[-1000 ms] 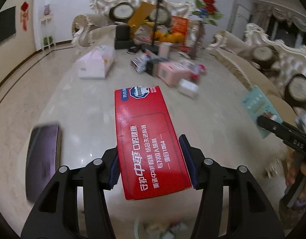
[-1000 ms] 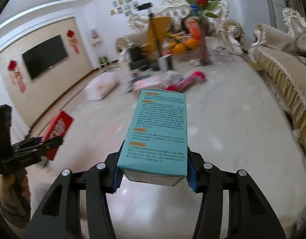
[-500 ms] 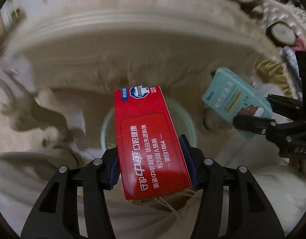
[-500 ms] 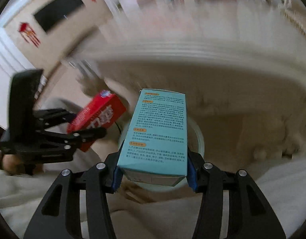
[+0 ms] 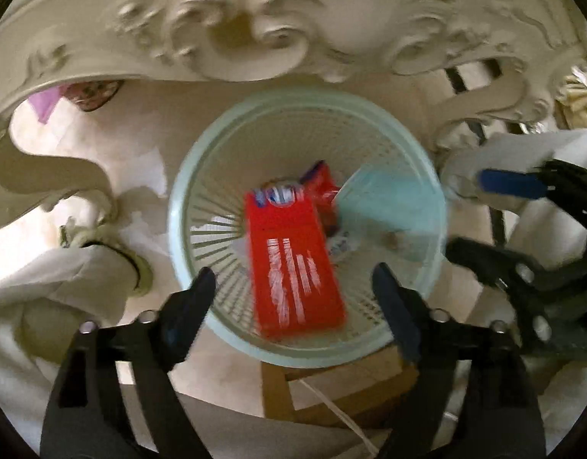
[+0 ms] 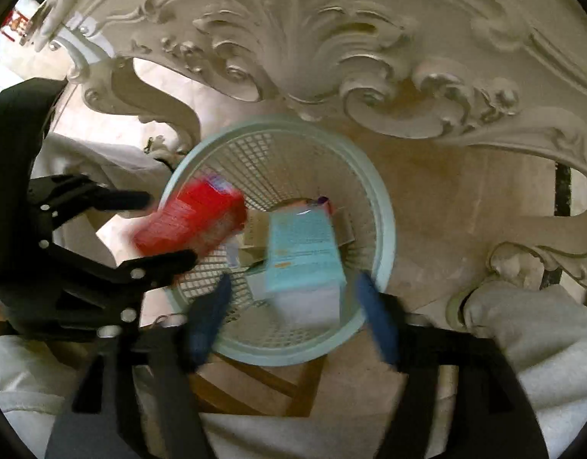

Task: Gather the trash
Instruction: 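Carry both boxes over the wastebasket and open both tools to drop them, then move both tools back over the table toward the pink box and white charger, then grasp the pink cotton-puff box with the left tool while the right tool grasps the white charger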

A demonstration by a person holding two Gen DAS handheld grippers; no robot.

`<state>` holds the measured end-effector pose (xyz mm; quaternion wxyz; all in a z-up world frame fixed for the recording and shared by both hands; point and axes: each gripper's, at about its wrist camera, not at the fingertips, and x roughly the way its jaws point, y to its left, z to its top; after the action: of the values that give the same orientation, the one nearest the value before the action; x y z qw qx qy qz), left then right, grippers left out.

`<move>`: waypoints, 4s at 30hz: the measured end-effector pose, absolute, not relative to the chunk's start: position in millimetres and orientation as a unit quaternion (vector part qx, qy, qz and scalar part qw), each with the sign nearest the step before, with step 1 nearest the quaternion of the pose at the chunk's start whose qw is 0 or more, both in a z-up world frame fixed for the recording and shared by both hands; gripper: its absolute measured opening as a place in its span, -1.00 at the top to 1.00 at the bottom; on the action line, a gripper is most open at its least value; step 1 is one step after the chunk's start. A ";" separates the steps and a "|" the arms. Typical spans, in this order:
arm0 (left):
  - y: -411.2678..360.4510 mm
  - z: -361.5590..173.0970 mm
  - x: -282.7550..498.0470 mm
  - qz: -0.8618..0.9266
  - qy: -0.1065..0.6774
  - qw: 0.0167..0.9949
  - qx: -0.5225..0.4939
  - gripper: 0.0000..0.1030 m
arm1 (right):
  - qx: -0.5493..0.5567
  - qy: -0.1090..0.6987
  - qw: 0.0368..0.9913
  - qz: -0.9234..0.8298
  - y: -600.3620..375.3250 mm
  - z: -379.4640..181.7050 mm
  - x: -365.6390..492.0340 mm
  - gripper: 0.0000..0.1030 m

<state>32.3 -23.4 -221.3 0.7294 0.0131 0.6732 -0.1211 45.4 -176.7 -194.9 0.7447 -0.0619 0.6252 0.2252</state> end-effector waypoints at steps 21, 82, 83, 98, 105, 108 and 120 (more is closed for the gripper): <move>19.1 -49.6 28.2 -0.125 0.487 0.865 -0.003 -0.88 | -0.041 0.416 0.880 0.226 -235.5 -17.0 38.8 -0.54; 19.6 -10.4 458.3 -0.326 0.421 0.844 0.056 -0.88 | -0.165 0.387 0.815 0.398 -160.7 -14.1 355.2 -0.54; 20.5 -10.5 460.4 -0.325 0.422 0.845 0.053 -0.88 | -0.165 0.387 0.815 0.398 -159.8 -14.4 356.2 -0.54; 11.3 -5.9 441.6 -0.361 0.419 0.828 0.088 -0.88 | -0.157 0.409 0.806 0.397 -160.9 -25.5 367.5 -0.09; -21.3 3.5 426.3 -0.400 0.408 0.812 0.119 -0.88 | -0.160 0.415 0.809 0.385 -177.8 -23.9 366.5 0.29; -33.6 8.5 422.0 -0.416 0.398 0.808 0.122 -0.88 | -0.156 0.418 0.811 0.378 -188.7 -23.4 362.5 0.29; -59.7 0.5 434.7 -0.410 0.407 0.801 0.159 -0.88 | -0.154 0.420 0.812 0.375 -203.1 -23.4 351.3 0.29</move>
<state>434.7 -59.7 0.5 0.8005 0.1587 0.4071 -0.4102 351.3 -203.1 -23.4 0.8117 -0.1542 0.4202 0.3753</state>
